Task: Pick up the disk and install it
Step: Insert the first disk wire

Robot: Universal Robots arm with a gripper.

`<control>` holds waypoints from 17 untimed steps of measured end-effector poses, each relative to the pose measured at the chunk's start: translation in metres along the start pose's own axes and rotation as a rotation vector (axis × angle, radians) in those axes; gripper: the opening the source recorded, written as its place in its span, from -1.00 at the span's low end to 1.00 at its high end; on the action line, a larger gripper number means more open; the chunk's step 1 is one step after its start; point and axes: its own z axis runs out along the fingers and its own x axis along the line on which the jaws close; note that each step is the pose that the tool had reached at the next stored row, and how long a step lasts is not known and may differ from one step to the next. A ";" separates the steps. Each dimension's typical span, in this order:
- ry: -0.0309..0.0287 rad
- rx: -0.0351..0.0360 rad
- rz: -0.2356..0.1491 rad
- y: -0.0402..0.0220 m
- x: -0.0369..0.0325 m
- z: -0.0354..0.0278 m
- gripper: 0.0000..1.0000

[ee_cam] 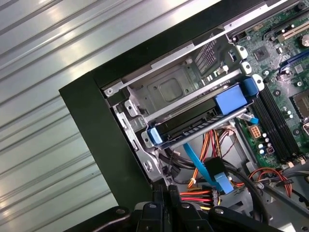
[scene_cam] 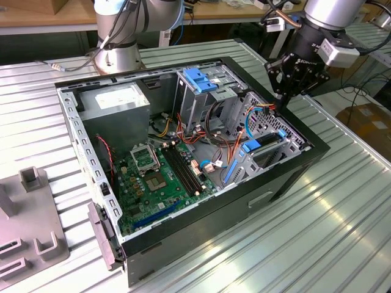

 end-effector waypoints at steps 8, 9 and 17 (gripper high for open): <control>-0.0007 -0.0036 0.082 0.0016 -0.0031 -0.0001 -0.67; -0.0008 -0.0041 0.093 0.0016 -0.0031 -0.0001 -0.67; -0.0023 -0.0116 0.262 0.0016 -0.0030 -0.0001 -0.67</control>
